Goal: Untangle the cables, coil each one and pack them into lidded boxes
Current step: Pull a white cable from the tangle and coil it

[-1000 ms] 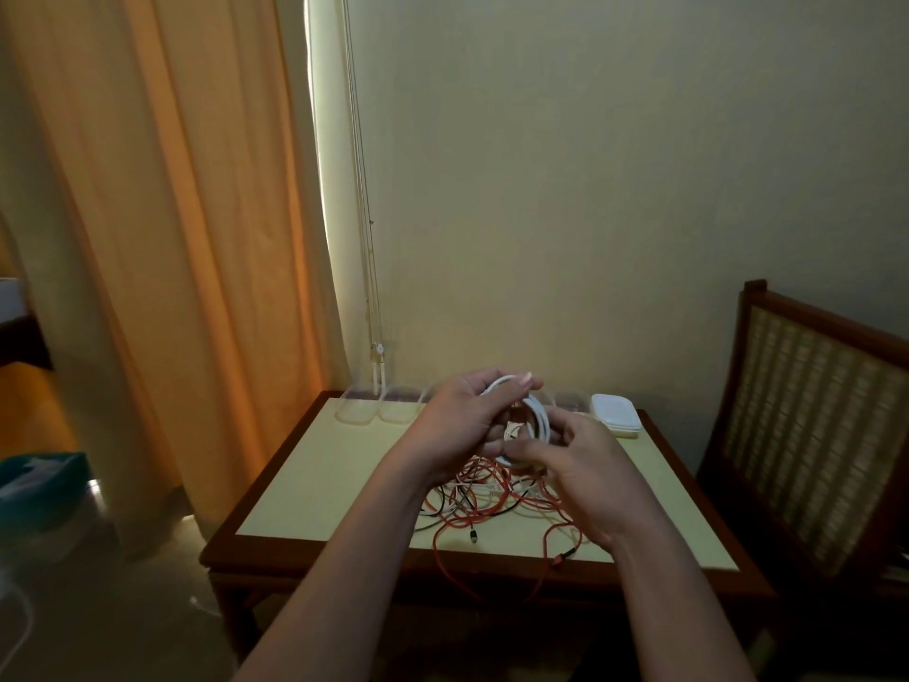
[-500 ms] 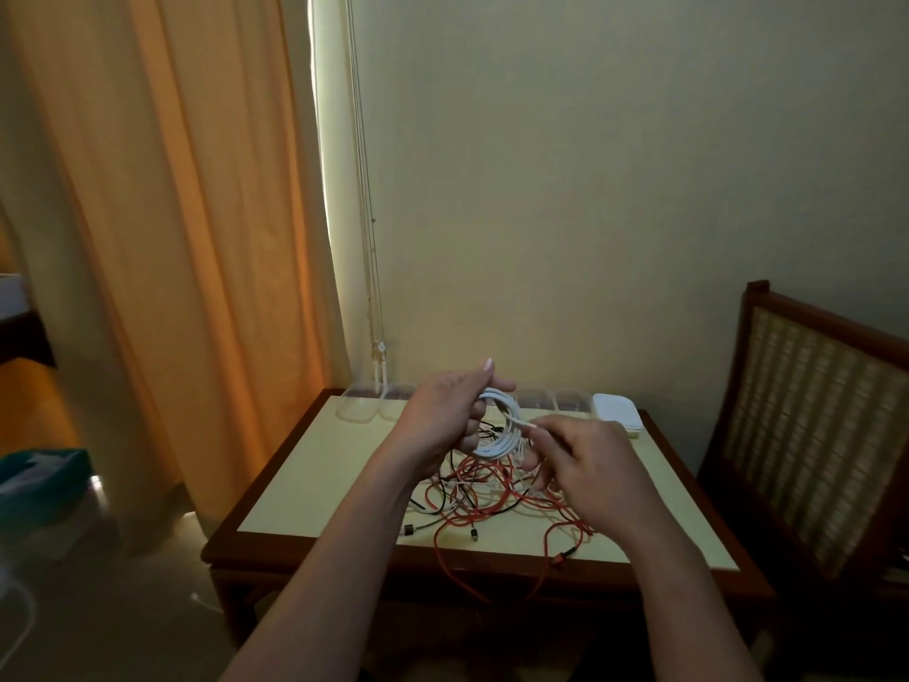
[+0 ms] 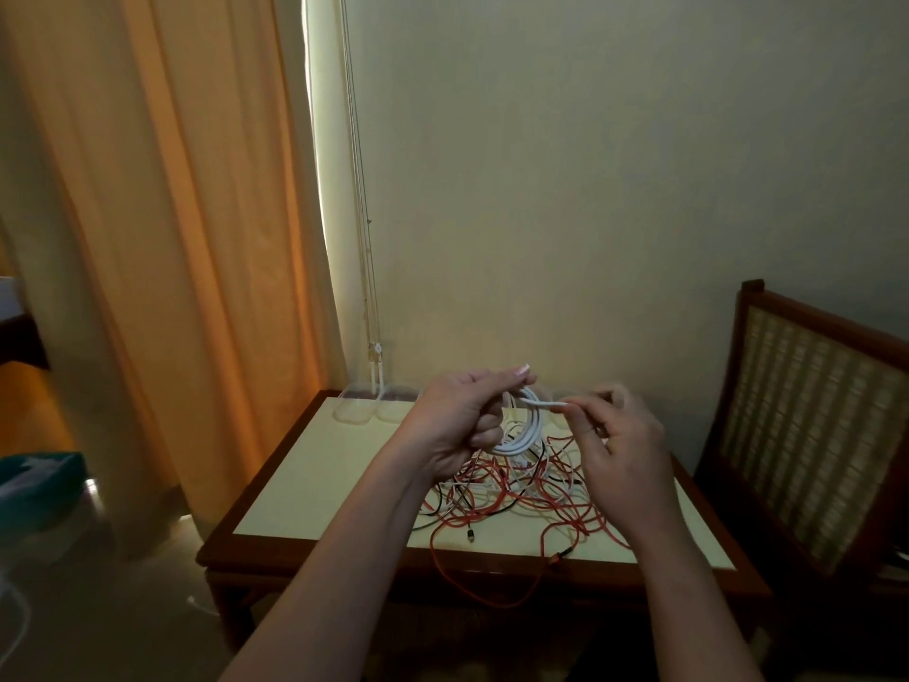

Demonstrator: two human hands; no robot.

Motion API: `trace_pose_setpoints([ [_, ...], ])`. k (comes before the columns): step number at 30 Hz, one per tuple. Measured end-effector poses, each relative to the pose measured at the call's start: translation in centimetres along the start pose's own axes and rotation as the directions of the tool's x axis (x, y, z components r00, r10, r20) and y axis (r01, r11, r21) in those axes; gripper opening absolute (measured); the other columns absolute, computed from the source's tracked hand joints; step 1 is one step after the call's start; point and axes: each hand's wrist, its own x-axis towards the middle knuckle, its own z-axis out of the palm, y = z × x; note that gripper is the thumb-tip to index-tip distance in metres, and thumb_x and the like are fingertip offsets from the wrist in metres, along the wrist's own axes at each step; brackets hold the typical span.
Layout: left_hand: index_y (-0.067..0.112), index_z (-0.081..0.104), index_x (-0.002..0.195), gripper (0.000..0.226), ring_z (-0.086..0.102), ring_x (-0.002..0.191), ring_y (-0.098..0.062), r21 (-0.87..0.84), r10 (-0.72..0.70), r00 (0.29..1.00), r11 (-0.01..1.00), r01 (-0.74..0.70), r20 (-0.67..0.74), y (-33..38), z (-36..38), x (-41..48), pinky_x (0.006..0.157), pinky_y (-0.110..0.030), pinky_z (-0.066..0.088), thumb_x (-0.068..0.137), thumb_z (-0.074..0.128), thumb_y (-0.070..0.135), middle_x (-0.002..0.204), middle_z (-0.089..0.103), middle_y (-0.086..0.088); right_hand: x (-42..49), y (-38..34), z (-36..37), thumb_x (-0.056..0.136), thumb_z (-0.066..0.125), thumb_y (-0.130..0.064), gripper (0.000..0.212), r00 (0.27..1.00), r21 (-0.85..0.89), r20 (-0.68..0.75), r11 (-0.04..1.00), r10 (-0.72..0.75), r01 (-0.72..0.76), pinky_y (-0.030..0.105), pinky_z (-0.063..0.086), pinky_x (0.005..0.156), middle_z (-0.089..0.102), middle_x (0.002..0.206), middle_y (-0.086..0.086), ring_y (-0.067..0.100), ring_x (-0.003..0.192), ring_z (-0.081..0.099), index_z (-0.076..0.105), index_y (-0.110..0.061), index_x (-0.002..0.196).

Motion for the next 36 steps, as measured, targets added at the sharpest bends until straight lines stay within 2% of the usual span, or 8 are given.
trace_pose_setpoints([
  [5,-0.002,0.068,0.1,0.018,0.021,0.036,-0.002,-0.113,0.0,1.0,0.994,-0.004,-0.029,0.4,-0.1,0.0,0.034,-0.015,0.014,0.091,0.066,0.014,0.055,0.027,0.003,-0.3,-0.9,0.7,0.091,0.072,-0.017,0.021,0.991,-0.171,-0.096,0.982,-0.094,0.077,0.033,0.037,0.07,0.057,0.09,-0.016,0.016,0.088,0.044,0.077,-0.021,0.111],
  [12,0.002,0.067,0.096,0.011,0.018,0.033,0.0,-0.193,-0.035,0.999,0.981,0.027,-0.039,0.2,0.2,-0.1,0.035,-0.015,0.01,0.095,0.061,0.011,0.048,0.023,0.008,-0.3,-2.0,1.4,0.083,0.076,0.002,0.031,0.987,-0.125,-0.105,0.986,-0.125,0.112,0.01,0.044,0.079,0.077,0.096,-0.001,0.004,0.084,0.064,0.079,-0.014,0.109],
  [17,0.003,0.067,0.097,0.009,0.019,0.033,-0.001,-0.222,-0.044,0.997,0.975,0.03,-0.057,0.3,0.3,-0.1,0.034,-0.015,0.011,0.095,0.062,0.011,0.047,0.023,0.008,-0.7,-3.2,1.3,0.09,0.075,-0.015,0.02,0.984,0.123,0.003,0.977,0.177,-0.175,0.004,0.04,0.052,0.063,0.067,-0.02,-0.012,0.058,0.059,0.078,-0.016,0.111],
  [19,0.002,0.066,0.096,0.009,0.02,0.032,-0.001,-0.223,-0.037,0.997,0.975,0.022,-0.066,0.5,0.4,-0.2,0.033,-0.014,0.012,0.096,0.061,0.011,0.046,0.027,0.007,-0.5,-3.5,1.3,0.096,0.067,-0.012,0.02,0.907,0.404,0.237,0.814,0.348,-0.418,0.009,0.05,0.062,0.074,0.075,-0.01,-0.004,0.071,0.07,0.077,-0.016,0.113],
  [22,-0.004,0.063,0.102,0.016,0.025,0.03,-0.002,-0.156,-0.002,0.995,0.988,-0.015,-0.104,0.5,0.5,-0.2,0.032,-0.015,0.014,0.096,0.061,0.011,0.043,0.035,0.005,-0.3,-4.1,1.0,0.095,0.046,0.003,0.03,0.733,0.73,0.544,0.199,0.409,-0.653,0.037,0.059,0.087,0.076,0.101,0.019,0.027,0.098,0.074,0.075,0.001,0.106],
  [23,-0.01,0.062,0.106,0.023,0.025,0.03,-0.003,-0.103,0.025,0.991,0.994,-0.039,-0.131,0.4,0.6,-0.1,0.032,-0.016,0.016,0.095,0.063,0.011,0.044,0.036,0.004,-0.4,-4.1,1.1,0.093,0.047,0.001,0.029,0.715,0.745,0.573,0.11,0.401,-0.658,0.04,0.059,0.089,0.074,0.103,0.024,0.031,0.1,0.073,0.074,0.004,0.102],
  [31,0.007,0.076,0.094,0.026,0.059,0.051,-0.001,0.428,0.332,0.916,0.878,-0.214,-0.224,-1.0,1.3,-0.3,0.051,-0.013,0.044,0.093,0.069,0.032,0.064,0.07,0.001,-0.8,-2.9,2.1,0.09,0.071,-0.009,0.01,0.783,0.637,0.417,0.466,0.462,-0.614,0.045,0.054,0.098,0.078,0.095,0.013,0.033,0.103,0.072,0.081,-0.01,0.089],
  [36,0.008,0.077,0.098,0.024,0.053,0.051,0.007,0.496,0.392,0.906,0.825,-0.269,-0.161,-0.9,1.1,-0.2,0.052,-0.008,0.038,0.095,0.067,0.03,0.061,0.066,0.013,-0.9,-2.3,2.0,0.088,0.065,-0.019,0.019,0.748,0.684,0.521,0.323,0.411,-0.654,0.04,0.042,0.086,0.075,0.097,0.001,0.022,0.099,0.064,0.079,-0.014,0.099],
])
